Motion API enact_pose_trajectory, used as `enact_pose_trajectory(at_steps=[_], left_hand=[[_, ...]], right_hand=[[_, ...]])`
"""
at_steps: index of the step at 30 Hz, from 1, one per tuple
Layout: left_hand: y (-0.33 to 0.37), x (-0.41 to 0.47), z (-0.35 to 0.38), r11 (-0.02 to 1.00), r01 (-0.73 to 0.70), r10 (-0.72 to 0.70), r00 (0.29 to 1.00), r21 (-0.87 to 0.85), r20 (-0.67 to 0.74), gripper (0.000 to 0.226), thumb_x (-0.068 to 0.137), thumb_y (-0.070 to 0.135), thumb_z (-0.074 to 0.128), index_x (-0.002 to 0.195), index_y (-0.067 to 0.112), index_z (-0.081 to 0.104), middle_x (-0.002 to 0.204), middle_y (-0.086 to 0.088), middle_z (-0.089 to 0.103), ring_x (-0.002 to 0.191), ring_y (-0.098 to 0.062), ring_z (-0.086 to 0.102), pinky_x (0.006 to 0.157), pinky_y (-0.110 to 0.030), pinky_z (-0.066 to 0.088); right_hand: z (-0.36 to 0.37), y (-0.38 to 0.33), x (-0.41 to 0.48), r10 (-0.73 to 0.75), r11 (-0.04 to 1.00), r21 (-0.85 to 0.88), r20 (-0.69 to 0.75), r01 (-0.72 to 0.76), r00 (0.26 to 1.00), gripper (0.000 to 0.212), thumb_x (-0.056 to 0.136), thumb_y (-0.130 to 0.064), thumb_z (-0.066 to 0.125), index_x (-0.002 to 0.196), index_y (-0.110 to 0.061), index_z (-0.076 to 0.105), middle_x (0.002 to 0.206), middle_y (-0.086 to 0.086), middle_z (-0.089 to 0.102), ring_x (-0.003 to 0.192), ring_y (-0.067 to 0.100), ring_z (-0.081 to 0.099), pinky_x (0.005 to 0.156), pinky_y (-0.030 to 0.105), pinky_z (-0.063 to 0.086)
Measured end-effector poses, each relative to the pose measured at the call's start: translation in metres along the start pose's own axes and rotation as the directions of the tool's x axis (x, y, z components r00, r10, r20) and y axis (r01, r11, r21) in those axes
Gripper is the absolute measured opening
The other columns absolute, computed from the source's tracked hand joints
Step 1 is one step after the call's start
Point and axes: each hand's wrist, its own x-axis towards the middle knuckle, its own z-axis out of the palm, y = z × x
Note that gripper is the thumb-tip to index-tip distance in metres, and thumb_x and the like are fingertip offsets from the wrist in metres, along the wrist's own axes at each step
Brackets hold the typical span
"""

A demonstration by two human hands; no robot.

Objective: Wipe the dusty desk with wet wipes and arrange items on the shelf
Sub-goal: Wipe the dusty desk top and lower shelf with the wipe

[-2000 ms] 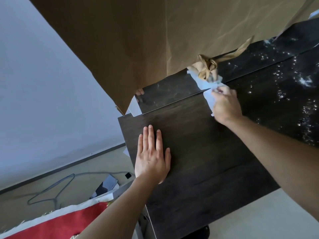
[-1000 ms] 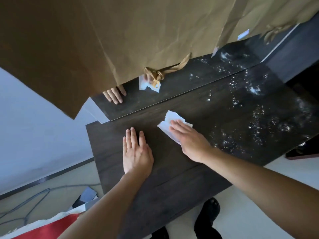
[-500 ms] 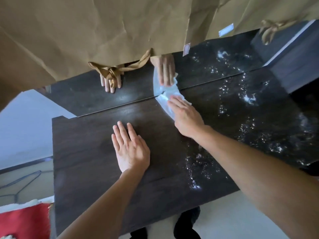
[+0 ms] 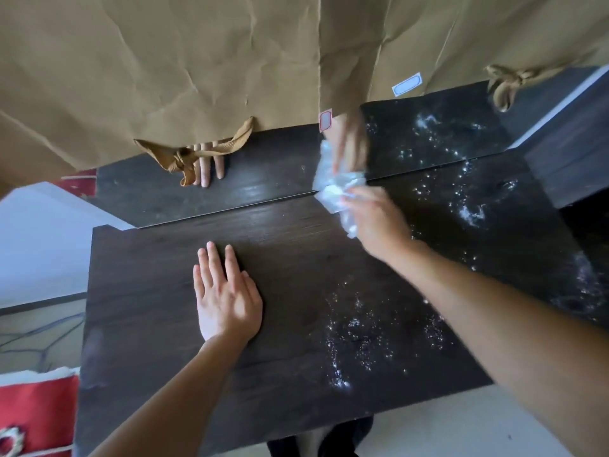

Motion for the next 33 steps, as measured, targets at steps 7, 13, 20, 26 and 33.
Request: enact_pose_trajectory(at_steps=[7, 13, 20, 26, 33], left_hand=[[0.001, 0.0, -0.001, 1.0, -0.006, 0.006, 1.0, 0.01, -0.01, 0.06, 0.09, 0.029, 0.021, 0.142, 0.003, 0.035, 0.153, -0.023, 0.022, 0.143, -0.037, 0.015, 0.117, -0.047, 0.014], [-0.002, 0.001, 0.0, 1.0, -0.009, 0.009, 1.0, -0.014, -0.025, 0.059, 0.092, 0.03, 0.02, 0.142, 0.004, 0.035, 0.154, -0.021, 0.022, 0.144, -0.036, 0.015, 0.118, -0.046, 0.014], [-0.003, 0.001, -0.001, 1.0, -0.02, 0.02, 1.0, -0.012, -0.006, 0.06, 0.091, 0.03, 0.021, 0.142, 0.003, 0.036, 0.153, -0.022, 0.023, 0.143, -0.037, 0.016, 0.117, -0.047, 0.015], [-0.007, 0.002, 0.001, 0.998, -0.043, 0.043, 0.999, -0.035, -0.018, 0.059, 0.091, 0.029, 0.023, 0.141, 0.003, 0.037, 0.152, -0.024, 0.024, 0.142, -0.039, 0.018, 0.117, -0.047, 0.016], [-0.01, -0.001, 0.004, 0.996, -0.075, 0.074, 0.997, -0.053, -0.036, 0.053, 0.093, 0.024, 0.033, 0.141, 0.003, 0.037, 0.152, -0.025, 0.024, 0.142, -0.04, 0.016, 0.118, -0.047, 0.013]], right_hand=[[0.014, -0.027, 0.004, 0.111, 0.987, -0.1, -0.11, -0.123, 0.988, 0.036, 0.081, -0.003, 0.052, 0.116, -0.005, 0.059, 0.119, 0.019, 0.052, 0.106, 0.04, 0.047, 0.086, 0.048, 0.045], [0.045, -0.101, 0.015, -0.33, 0.943, 0.073, 0.128, 0.323, 0.935, 0.057, 0.079, 0.011, 0.05, 0.132, -0.01, 0.051, 0.148, 0.012, 0.037, 0.139, 0.027, 0.028, 0.114, 0.036, 0.022], [0.023, -0.031, 0.0, -0.108, 0.994, 0.004, 0.007, 0.108, 0.994, 0.062, 0.076, 0.017, 0.055, 0.135, -0.004, 0.047, 0.145, 0.012, 0.043, 0.137, 0.03, 0.034, 0.113, 0.039, 0.027], [0.036, -0.052, -0.055, -0.376, 0.924, 0.128, 0.14, 0.359, 0.916, 0.052, 0.08, 0.017, 0.052, 0.128, -0.003, 0.055, 0.141, 0.011, 0.047, 0.137, 0.026, 0.035, 0.113, 0.038, 0.028], [-0.004, 0.0, -0.077, 0.112, 0.984, -0.132, -0.077, -0.122, 0.991, 0.028, 0.084, 0.008, 0.056, 0.108, -0.003, 0.067, 0.126, 0.009, 0.061, 0.114, 0.034, 0.054, 0.081, 0.038, 0.052]])
